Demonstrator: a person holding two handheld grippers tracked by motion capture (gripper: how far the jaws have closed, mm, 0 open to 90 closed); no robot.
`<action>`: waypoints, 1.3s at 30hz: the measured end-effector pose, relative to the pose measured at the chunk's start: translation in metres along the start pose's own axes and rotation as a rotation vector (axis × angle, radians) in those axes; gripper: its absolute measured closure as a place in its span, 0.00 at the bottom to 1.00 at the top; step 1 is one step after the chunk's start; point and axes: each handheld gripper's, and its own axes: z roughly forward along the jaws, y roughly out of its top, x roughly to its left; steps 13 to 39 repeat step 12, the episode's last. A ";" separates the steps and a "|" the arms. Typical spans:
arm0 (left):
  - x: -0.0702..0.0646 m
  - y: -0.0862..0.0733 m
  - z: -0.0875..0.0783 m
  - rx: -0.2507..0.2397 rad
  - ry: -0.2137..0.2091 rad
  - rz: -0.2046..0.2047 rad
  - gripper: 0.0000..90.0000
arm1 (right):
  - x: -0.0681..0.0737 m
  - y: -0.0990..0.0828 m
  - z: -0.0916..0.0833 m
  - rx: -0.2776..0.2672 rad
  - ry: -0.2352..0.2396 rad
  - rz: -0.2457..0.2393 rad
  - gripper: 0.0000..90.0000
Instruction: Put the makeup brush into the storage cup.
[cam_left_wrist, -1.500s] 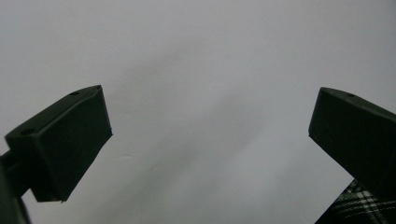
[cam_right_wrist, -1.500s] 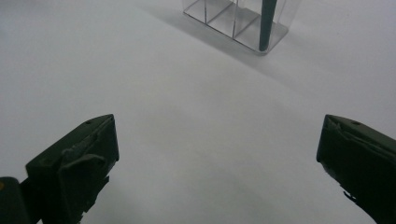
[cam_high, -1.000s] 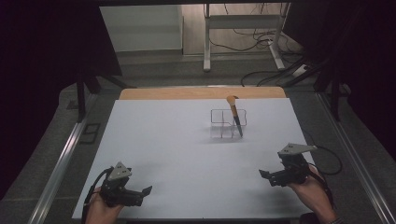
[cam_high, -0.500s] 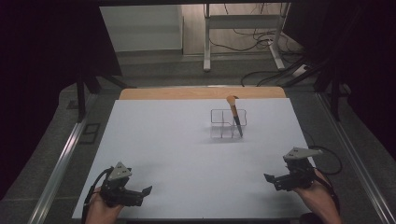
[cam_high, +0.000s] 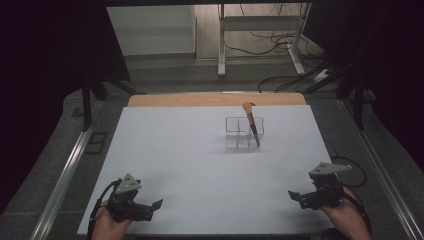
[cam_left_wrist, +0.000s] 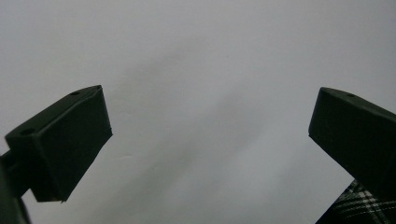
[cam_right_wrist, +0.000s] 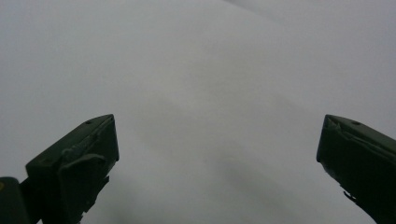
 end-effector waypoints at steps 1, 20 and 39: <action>0.000 0.000 0.000 0.000 0.000 0.000 0.00 | 0.000 -0.001 -0.001 0.006 0.001 0.004 0.00; 0.000 0.001 0.001 0.003 0.000 0.003 0.00 | -0.002 -0.004 -0.002 -0.003 -0.003 0.010 0.00; 0.000 0.001 0.001 0.003 0.000 0.003 0.00 | -0.002 -0.004 -0.002 -0.003 -0.003 0.010 0.00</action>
